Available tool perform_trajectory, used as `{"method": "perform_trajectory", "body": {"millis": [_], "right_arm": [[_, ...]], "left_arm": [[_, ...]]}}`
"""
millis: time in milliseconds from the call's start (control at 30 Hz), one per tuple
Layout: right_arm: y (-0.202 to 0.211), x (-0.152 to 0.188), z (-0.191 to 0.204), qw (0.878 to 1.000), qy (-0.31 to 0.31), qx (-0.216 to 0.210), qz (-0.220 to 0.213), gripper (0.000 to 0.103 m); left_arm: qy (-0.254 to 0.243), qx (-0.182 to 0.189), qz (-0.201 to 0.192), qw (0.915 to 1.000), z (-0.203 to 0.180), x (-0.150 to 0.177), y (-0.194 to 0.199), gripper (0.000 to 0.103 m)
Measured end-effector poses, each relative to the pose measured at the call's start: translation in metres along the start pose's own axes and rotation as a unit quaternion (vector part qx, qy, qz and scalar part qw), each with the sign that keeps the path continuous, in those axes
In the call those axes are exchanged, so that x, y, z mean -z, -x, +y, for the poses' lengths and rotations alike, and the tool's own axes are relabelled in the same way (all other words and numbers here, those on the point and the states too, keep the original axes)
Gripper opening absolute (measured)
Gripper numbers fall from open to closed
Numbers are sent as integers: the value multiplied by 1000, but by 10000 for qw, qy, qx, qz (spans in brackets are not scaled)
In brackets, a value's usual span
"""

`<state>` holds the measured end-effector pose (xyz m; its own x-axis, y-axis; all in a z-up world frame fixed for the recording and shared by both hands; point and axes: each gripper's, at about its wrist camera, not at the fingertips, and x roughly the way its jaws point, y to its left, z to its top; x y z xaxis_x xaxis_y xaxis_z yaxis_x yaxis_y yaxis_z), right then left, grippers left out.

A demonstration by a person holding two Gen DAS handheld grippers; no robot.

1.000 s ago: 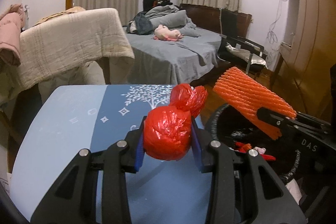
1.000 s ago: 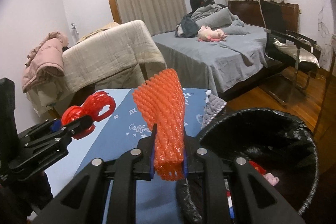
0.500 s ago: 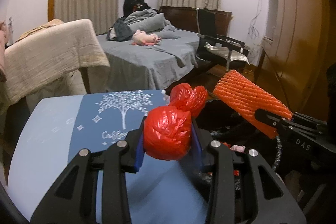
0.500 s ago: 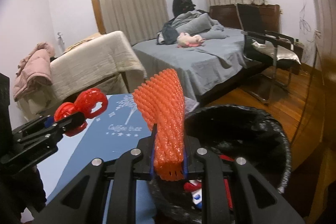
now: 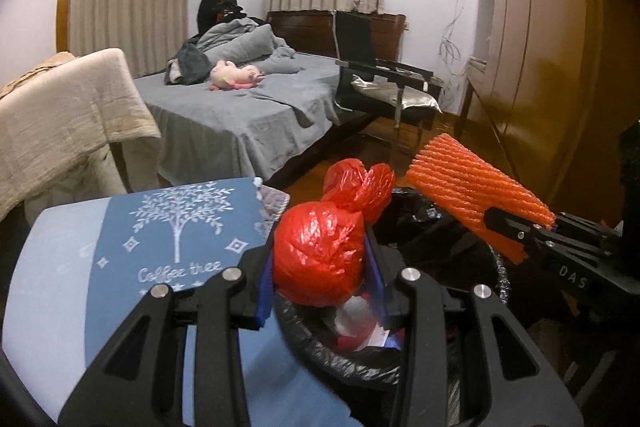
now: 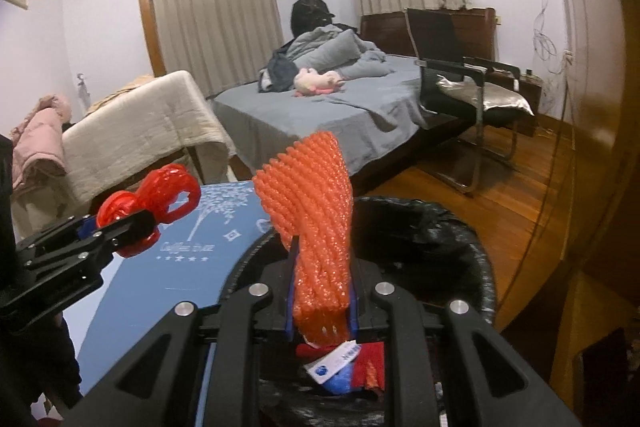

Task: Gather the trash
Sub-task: 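Carry the red item and orange scrubber over the trash bin with both tools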

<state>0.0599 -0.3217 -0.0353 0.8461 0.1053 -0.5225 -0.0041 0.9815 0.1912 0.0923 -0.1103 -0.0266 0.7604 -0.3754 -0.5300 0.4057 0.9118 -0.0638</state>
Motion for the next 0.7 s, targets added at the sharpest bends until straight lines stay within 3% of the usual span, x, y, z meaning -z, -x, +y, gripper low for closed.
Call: {"method": "perform_trajectory", "body": {"millis": [700], "right_arm": [[-56,24,-73,9959,-377,645,501,19]], "left_arm": [[-421,494,492,9967,-44,4,-104,37]]}}
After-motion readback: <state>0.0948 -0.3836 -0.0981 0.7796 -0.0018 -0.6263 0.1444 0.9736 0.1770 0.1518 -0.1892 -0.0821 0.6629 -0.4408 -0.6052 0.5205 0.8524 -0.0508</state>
